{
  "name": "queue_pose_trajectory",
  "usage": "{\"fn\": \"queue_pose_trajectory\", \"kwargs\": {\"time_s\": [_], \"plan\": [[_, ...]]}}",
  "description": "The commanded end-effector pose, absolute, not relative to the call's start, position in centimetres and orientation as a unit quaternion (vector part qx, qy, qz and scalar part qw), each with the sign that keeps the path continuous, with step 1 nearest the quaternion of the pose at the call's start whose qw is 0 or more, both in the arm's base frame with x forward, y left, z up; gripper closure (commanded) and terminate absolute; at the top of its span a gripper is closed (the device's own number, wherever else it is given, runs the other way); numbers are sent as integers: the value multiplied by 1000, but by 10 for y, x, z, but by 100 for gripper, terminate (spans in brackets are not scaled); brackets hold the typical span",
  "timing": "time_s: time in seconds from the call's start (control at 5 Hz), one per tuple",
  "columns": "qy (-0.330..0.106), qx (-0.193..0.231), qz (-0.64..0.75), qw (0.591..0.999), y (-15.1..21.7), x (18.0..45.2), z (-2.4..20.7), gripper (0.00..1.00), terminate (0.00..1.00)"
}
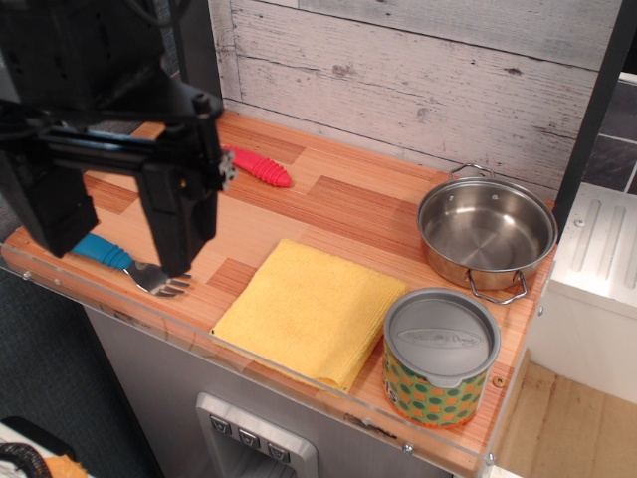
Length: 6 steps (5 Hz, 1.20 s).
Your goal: PICK UP THE VESSEL AND PUT ANOTHER SIDE OF THE TABLE
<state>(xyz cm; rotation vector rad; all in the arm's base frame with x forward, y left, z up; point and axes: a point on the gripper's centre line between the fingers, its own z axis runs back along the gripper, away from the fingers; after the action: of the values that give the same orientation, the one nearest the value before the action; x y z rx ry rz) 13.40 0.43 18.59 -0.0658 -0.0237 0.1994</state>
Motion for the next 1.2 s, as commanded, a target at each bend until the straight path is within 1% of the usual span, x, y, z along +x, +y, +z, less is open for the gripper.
{"fn": "queue_pose_trajectory", "kwargs": {"time_s": [0.0, 0.2, 0.4, 0.6, 0.8, 1.0], "plan": [[-12, -33, 100, 994, 4, 134, 186, 0, 0], [-28, -49, 124, 991, 5, 144, 183, 0, 0], [-41, -32, 154, 987, 8, 165, 180, 0, 0], [-66, -15, 176, 982, 10, 195, 169, 0, 0], [-91, -7, 165, 982, 3, 227, 159, 0, 0], [-119, -14, 161, 980, -5, 265, 136, 0, 0]]}}
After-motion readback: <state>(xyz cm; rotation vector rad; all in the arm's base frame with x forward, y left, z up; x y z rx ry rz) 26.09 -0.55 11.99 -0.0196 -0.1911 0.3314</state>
